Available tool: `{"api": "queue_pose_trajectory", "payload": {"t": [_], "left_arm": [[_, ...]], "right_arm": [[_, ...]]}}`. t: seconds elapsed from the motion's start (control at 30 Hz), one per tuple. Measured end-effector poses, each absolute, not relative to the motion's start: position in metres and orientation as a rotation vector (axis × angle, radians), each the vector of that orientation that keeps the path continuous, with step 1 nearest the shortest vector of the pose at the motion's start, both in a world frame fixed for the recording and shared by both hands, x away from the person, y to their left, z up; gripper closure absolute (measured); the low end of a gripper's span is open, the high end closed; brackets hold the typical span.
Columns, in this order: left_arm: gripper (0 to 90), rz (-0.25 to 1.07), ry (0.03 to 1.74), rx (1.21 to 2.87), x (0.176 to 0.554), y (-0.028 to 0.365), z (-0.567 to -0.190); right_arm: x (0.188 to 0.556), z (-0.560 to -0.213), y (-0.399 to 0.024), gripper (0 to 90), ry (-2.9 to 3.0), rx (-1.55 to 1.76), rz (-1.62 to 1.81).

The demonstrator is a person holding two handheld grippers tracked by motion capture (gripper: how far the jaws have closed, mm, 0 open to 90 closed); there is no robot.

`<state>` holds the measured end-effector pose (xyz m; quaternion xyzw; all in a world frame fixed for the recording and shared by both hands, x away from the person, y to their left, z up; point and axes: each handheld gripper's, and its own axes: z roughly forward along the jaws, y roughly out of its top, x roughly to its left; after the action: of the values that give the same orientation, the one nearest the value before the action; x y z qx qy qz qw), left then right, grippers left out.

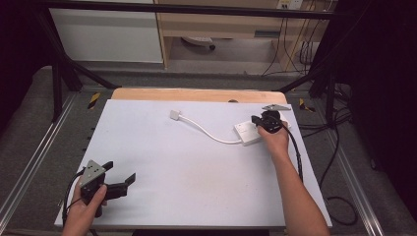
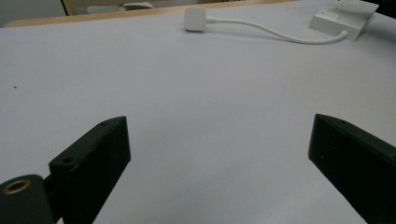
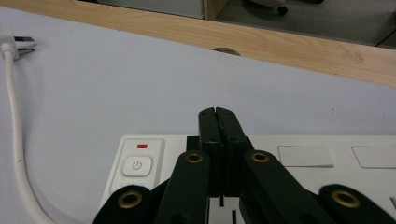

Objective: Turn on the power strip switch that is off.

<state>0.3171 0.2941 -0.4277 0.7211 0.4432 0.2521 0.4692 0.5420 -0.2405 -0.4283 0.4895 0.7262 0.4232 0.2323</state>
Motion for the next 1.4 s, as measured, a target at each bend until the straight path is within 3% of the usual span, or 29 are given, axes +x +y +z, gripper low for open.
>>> {"api": "queue_pose_trajectory", "payload": {"t": [0.53,0.83,1.4], "left_arm": [[5.8,0.614,1.081,1.774,0.317,0.293,-0.428],[5.8,0.607,1.081,1.771,0.316,0.293,-0.428],[5.8,0.608,1.081,1.773,0.315,0.293,-0.428]], "right_arm": [[0.531,-0.411,-0.236,89.4,2.006,1.296,1.21],[0.526,-0.404,-0.236,77.5,2.009,1.29,1.227],[0.51,-0.383,-0.237,63.0,1.991,1.255,1.296]]}}
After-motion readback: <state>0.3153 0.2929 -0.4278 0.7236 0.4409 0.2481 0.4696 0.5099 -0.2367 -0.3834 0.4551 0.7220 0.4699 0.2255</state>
